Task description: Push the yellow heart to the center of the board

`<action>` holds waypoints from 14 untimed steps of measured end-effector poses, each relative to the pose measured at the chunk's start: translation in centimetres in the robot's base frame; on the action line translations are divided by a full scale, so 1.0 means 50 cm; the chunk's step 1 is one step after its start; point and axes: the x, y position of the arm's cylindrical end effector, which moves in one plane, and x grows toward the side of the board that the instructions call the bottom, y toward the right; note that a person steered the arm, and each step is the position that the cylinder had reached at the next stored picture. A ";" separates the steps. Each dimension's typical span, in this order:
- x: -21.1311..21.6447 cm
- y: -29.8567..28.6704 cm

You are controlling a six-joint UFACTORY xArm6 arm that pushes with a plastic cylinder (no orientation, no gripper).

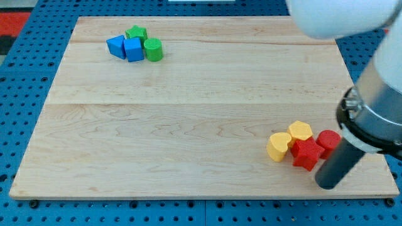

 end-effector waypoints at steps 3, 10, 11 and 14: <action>-0.086 -0.108; -0.219 -0.366; -0.169 -0.468; -0.286 -0.374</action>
